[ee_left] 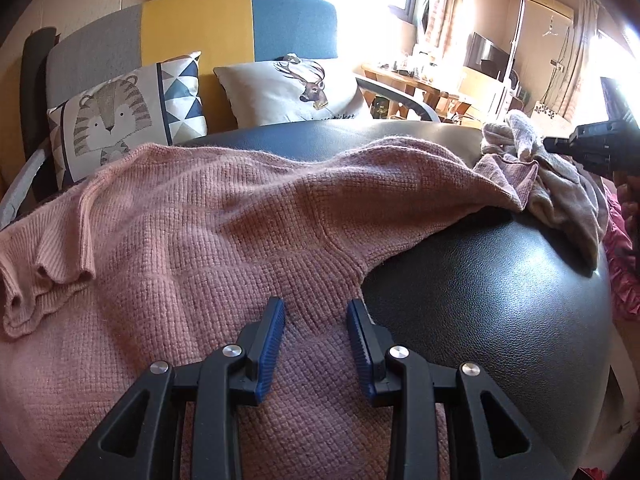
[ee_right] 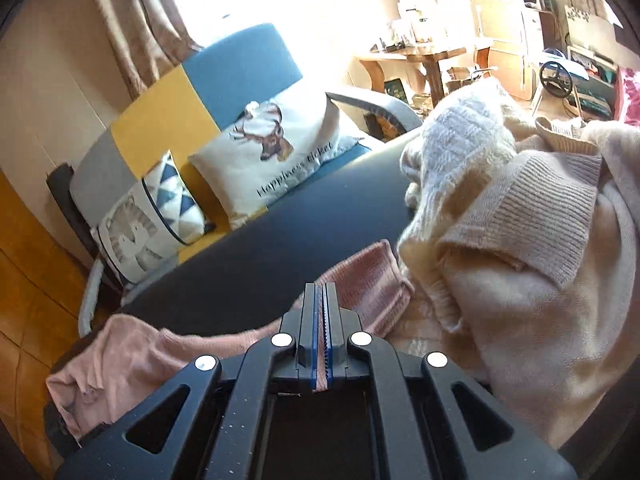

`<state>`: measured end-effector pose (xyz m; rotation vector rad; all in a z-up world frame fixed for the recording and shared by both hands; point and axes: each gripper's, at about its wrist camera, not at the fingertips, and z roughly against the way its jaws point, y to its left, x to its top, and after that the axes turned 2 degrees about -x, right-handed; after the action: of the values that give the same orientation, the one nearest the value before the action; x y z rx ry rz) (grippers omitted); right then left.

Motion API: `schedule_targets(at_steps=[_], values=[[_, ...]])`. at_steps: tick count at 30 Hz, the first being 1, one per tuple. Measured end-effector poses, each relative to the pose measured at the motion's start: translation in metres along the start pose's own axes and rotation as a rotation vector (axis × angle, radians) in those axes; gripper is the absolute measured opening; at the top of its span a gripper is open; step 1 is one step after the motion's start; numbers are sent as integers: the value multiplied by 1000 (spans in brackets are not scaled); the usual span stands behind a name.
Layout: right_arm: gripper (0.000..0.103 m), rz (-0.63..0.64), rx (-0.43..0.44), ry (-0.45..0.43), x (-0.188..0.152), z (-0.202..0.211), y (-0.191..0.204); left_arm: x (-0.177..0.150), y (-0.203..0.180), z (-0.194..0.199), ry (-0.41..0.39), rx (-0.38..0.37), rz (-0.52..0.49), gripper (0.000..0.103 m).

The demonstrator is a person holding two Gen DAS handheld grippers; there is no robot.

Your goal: Fold clothes

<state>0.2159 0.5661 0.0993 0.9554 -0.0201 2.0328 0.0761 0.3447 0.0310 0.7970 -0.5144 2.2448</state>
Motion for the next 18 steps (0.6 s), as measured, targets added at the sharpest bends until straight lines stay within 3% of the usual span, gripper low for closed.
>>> schedule_targets(at_steps=[3, 6, 9, 12, 18], values=[[11, 4, -27, 105, -21, -22, -4, 0, 0, 0, 0, 6, -6, 33], [13, -101, -22, 167, -35, -47, -23, -1, -2, -1, -1, 19, -16, 33], [14, -192, 52, 161, -37, -67, -33, -1, -4, -2, -2, 27, -24, 33], [10, -248, 33, 168, -37, -83, -39, -1, -3, -3, -2, 22, -19, 33], [4, -202, 29, 56, -26, -40, -27, -2, -4, -4, -4, 20, -14, 33]])
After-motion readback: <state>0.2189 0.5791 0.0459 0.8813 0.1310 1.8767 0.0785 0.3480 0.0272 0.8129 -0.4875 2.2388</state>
